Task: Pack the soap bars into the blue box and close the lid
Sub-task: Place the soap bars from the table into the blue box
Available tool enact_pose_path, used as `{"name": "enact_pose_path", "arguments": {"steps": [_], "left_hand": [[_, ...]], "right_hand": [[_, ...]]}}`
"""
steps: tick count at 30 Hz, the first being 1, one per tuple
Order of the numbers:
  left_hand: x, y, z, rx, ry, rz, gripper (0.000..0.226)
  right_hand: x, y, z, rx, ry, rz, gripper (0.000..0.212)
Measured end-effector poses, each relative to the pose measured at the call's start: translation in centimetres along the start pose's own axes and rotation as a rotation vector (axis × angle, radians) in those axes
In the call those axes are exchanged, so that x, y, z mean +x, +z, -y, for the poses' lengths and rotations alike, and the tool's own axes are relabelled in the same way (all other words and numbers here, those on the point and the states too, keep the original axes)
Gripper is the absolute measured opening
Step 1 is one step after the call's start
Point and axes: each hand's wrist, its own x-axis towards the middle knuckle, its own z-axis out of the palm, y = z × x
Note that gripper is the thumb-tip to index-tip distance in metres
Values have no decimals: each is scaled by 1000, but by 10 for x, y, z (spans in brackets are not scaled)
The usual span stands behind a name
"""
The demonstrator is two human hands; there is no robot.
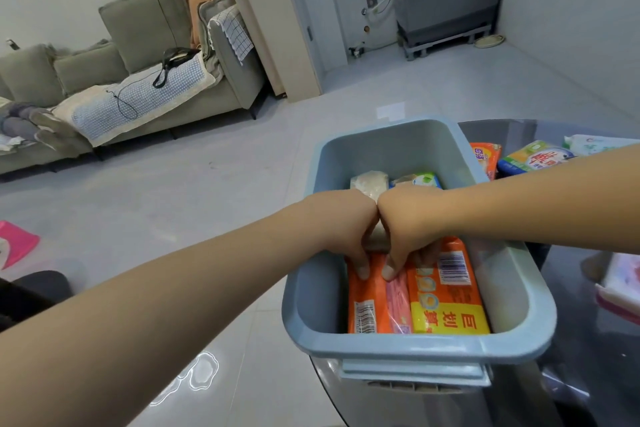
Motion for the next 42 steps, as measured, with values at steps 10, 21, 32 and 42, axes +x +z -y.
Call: {"name": "enact_pose_path", "arguments": {"steps": [10, 21, 32, 42], "left_hand": [[1, 4, -1, 97, -52, 28, 55], [-2, 9, -6, 178, -30, 18, 57], [-56, -8, -21, -222, -124, -256, 52], [-72, -38, -108, -568, -14, -609, 30]], "right_hand": [[-1, 1, -5, -363, 41, -58, 57], [-9, 7, 2, -589, -60, -176, 59], [-85, -16, -25, -272, -303, -459, 30], [-162, -4, -106, 131, -298, -866, 7]]}}
